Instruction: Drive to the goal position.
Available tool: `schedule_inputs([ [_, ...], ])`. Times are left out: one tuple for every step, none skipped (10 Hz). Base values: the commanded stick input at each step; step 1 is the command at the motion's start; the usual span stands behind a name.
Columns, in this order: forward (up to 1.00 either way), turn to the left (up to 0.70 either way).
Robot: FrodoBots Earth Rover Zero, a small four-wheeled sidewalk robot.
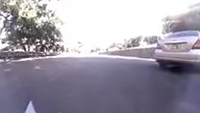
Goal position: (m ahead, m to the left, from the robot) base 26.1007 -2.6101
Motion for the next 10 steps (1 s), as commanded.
schedule_inputs([
  [0.97,0.0],
  [0.97,-0.1],
  [0.97,-0.19],
  [0.97,-0.26],
  [0.97,-0.29],
  [0.97,-0.33],
  [0.97,-0.34],
  [0.97,-0.34],
  [0.98,-0.35],
  [0.98,-0.35],
])
